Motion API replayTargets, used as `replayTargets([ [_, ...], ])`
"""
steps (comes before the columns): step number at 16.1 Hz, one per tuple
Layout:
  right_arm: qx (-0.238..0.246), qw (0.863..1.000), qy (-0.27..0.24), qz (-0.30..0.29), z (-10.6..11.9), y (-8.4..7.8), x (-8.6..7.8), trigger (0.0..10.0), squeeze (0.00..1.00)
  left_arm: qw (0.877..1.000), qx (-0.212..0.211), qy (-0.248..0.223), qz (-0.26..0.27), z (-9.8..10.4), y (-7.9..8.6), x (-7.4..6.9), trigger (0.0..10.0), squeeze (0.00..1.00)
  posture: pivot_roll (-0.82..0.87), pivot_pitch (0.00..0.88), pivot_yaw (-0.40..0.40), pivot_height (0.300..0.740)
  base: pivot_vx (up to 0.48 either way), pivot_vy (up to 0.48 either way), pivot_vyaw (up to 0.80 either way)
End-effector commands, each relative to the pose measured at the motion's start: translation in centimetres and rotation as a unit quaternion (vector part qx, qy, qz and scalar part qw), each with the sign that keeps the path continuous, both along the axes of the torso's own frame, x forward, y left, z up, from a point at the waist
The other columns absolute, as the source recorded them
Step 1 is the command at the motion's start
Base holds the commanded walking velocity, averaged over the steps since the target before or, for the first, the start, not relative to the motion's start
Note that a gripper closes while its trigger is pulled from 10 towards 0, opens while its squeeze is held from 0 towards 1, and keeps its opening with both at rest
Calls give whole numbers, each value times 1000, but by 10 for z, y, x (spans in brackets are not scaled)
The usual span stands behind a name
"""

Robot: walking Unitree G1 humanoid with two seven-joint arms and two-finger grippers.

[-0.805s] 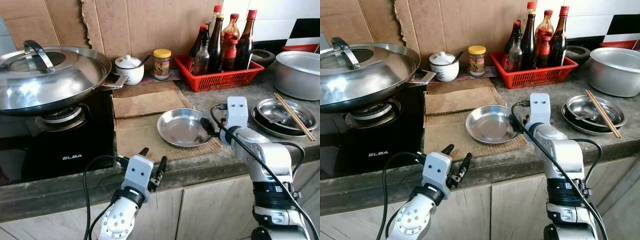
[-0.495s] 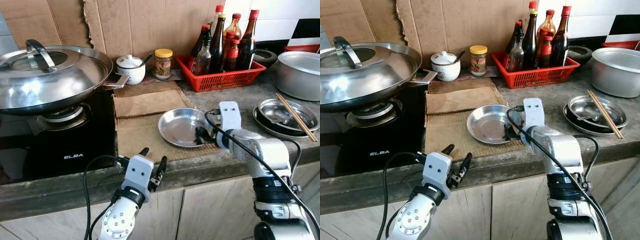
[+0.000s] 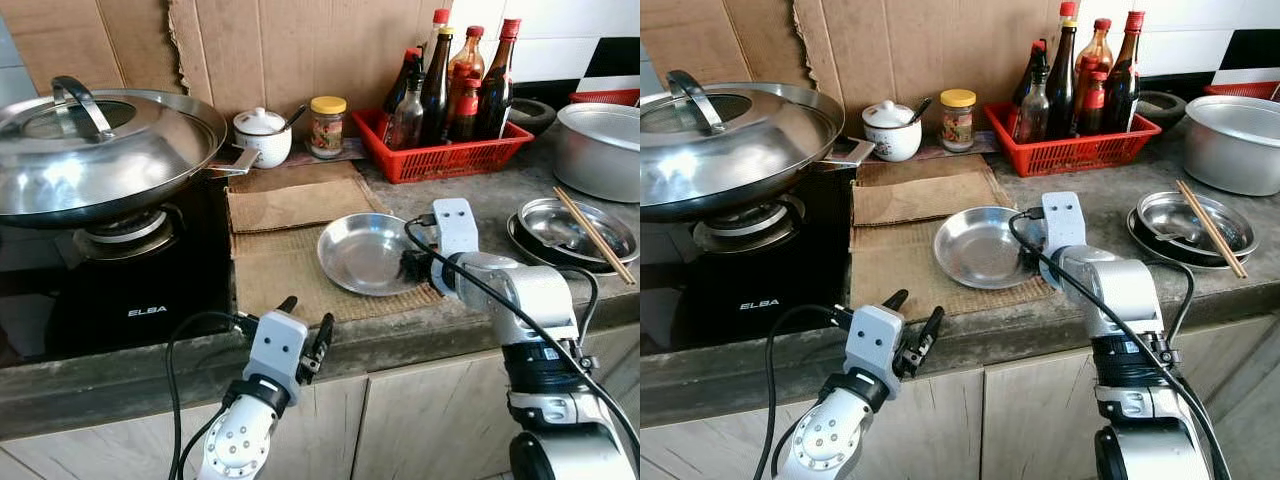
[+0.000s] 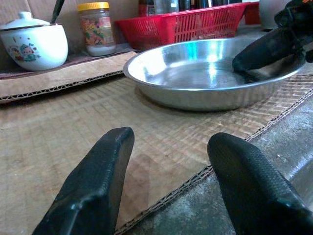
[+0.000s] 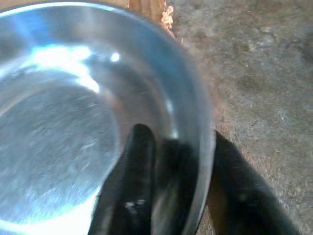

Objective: Kitchen organization

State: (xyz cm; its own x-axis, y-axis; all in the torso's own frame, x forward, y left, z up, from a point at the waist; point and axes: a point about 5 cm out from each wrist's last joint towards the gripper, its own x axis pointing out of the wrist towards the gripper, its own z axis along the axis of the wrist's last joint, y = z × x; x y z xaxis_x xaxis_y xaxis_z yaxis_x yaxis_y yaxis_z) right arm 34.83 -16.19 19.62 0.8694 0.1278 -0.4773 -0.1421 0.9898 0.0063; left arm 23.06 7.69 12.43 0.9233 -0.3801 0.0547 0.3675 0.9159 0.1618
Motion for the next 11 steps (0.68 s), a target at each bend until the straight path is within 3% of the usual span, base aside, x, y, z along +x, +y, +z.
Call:
replayTargets([
  [1, -3, 1000, 20, -9, -6, -2, 0, 0, 0, 1000, -2, -3, 4, 2, -1, -2, 10000, 0, -8, 0, -46, 740, 0, 0, 0],
  [4, 19, 999, 12, -25, -4, -2, 2, 0, 0, 1000, -3, -3, 4, 2, -1, -1, 10000, 0, -8, 0, -44, 740, 0, 0, 0],
  [7, 79, 994, -56, -54, 14, 2, 6, 0, 0, 1000, -3, -4, 4, 3, 0, 0, 10000, 0, -7, 0, -41, 740, 0, 0, 0],
  [11, 161, 961, -185, -124, 38, -1, 4, 0, 0, 1000, -4, -4, 5, 3, 0, 1, 10000, 0, -9, 0, -33, 740, 0, 0, 0],
])
